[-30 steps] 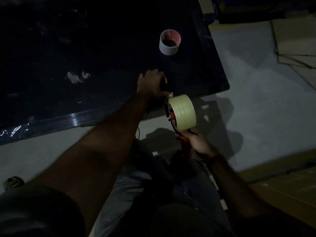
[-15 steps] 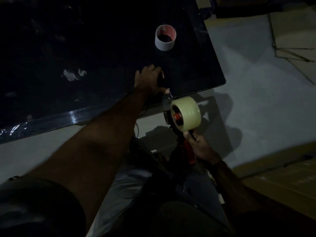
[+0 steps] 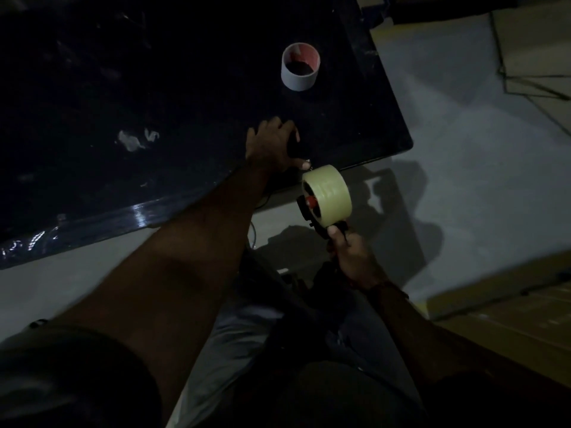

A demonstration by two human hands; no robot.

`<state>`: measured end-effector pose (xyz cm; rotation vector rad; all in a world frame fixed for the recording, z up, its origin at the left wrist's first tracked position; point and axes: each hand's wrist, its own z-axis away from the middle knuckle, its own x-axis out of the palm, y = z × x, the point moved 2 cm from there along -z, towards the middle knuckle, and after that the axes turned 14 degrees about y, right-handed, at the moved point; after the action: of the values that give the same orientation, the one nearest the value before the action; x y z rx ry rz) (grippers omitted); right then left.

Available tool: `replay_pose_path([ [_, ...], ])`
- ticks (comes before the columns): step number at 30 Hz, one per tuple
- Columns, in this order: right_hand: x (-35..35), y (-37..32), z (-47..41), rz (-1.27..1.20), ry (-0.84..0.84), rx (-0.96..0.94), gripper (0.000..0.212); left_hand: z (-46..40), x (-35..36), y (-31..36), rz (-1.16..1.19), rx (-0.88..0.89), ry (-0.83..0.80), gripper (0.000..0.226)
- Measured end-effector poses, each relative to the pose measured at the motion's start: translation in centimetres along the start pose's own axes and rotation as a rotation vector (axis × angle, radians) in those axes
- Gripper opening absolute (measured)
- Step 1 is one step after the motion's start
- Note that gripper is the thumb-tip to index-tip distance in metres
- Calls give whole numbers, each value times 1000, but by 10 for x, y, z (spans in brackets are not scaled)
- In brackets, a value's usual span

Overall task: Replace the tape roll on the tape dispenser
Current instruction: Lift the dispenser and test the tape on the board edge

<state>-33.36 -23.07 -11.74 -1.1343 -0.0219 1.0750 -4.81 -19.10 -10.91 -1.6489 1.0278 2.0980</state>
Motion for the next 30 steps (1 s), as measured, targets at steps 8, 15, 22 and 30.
replay_pose_path([
  [8,6,-15,-21,19,-26,59,43,-2,0,-1,-13,21,-2,68],
  [15,-1,-6,-13,25,10,-28,52,-1,1,0,-6,17,-2,71],
  [22,7,6,-4,69,38,-44,84,-4,1,1,-41,5,-36,83],
  [30,8,-13,-18,185,-31,-81,46,-6,5,-4,-54,43,-37,77],
])
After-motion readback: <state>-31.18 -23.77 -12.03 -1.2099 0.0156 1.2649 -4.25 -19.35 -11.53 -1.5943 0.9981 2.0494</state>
